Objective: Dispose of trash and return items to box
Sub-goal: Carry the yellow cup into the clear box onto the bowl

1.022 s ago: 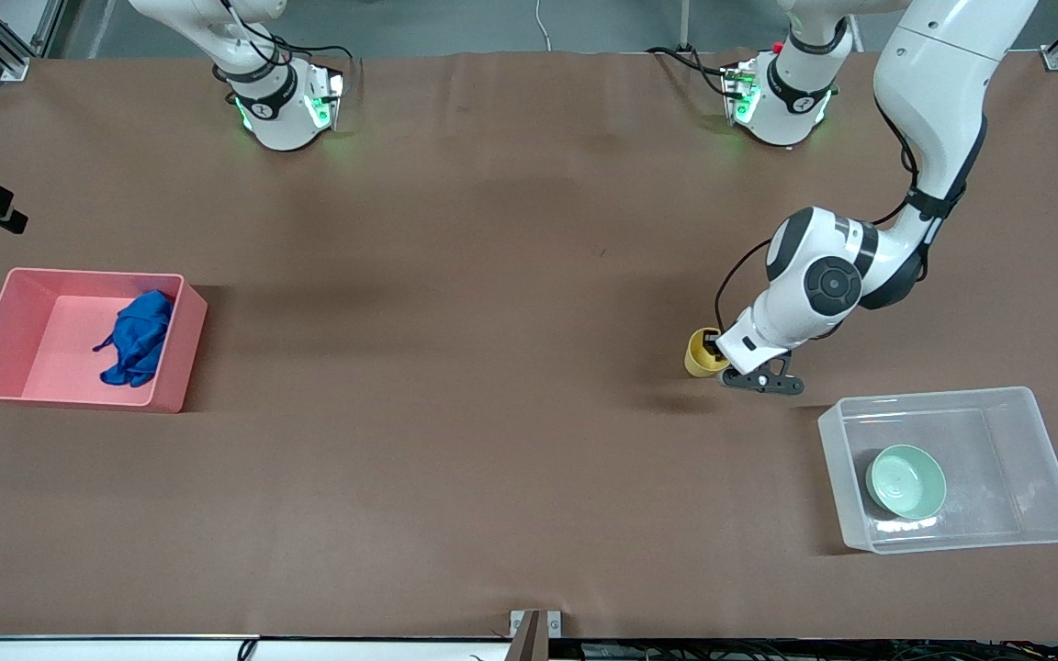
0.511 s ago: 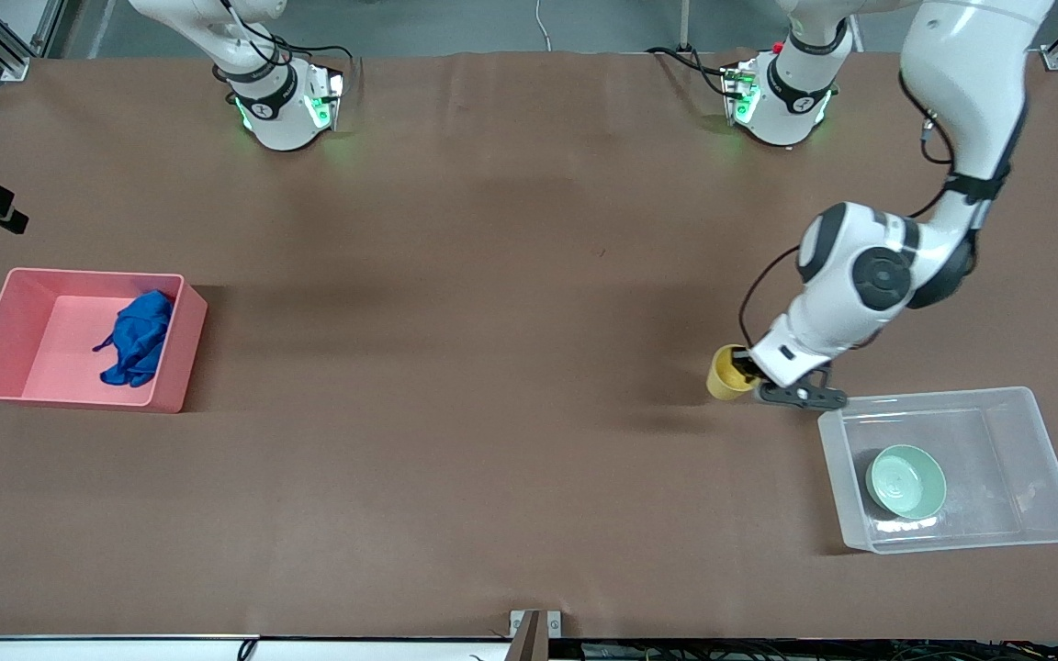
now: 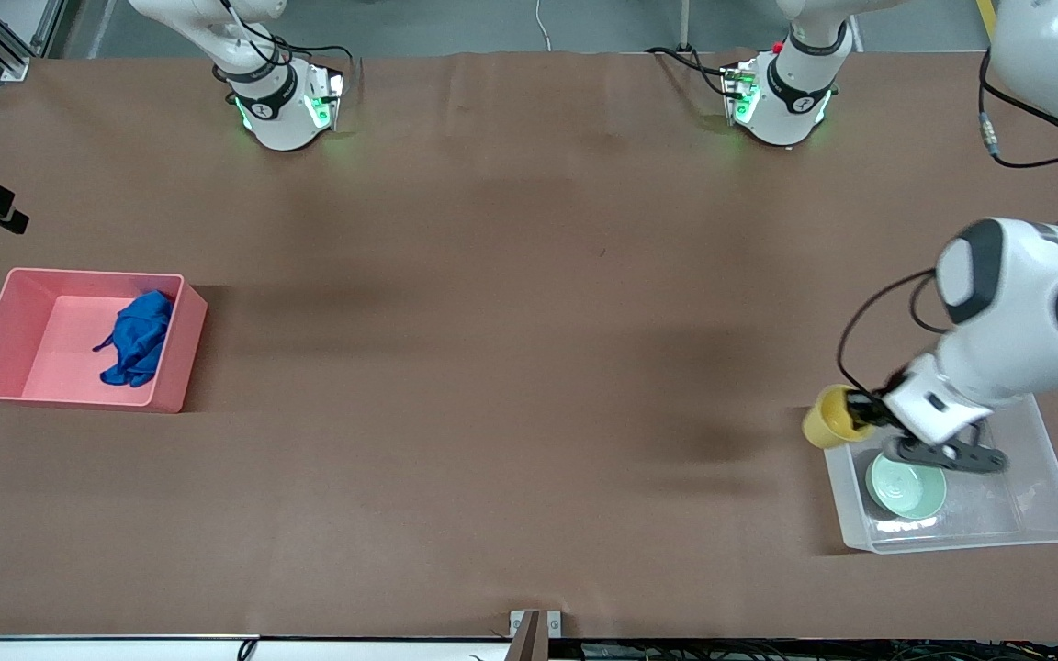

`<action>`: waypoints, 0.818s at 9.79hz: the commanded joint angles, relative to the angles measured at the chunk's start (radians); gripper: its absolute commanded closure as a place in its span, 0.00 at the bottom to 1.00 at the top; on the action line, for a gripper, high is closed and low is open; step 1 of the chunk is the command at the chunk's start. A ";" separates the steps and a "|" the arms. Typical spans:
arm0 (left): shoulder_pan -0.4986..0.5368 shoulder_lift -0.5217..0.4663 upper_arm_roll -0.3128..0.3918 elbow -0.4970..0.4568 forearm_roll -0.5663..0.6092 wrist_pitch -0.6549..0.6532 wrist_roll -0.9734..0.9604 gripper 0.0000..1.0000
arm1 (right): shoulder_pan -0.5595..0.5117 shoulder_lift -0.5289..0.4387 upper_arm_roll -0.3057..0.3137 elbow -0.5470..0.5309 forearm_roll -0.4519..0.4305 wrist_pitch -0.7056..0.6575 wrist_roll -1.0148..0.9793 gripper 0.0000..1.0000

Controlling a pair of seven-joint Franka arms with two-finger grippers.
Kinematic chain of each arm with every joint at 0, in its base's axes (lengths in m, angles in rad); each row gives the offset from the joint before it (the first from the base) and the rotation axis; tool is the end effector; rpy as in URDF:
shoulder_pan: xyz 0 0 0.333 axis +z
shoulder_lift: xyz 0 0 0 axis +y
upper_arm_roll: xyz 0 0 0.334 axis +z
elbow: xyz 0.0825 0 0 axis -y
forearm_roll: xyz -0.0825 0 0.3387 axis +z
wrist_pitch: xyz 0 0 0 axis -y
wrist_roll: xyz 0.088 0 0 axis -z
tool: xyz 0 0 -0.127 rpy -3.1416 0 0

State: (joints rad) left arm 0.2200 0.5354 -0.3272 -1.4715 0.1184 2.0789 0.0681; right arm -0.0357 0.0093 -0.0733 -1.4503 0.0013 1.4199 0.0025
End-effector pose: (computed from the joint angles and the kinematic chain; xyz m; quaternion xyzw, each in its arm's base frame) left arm 0.6787 -0.0236 0.4037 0.9944 -0.0881 0.0498 0.0291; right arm 0.4930 -0.0536 0.6554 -0.9983 0.0556 0.0198 0.0014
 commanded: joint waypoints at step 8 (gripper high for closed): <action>0.013 0.325 0.174 0.280 0.023 0.024 0.323 1.00 | -0.001 -0.022 0.003 -0.021 -0.009 0.002 -0.007 0.00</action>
State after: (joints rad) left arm 0.2369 0.8037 -0.1602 -1.2100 0.1230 2.0839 0.3860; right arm -0.0355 0.0085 -0.0735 -1.4509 0.0012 1.4198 0.0025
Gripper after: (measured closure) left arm 0.969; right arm 0.000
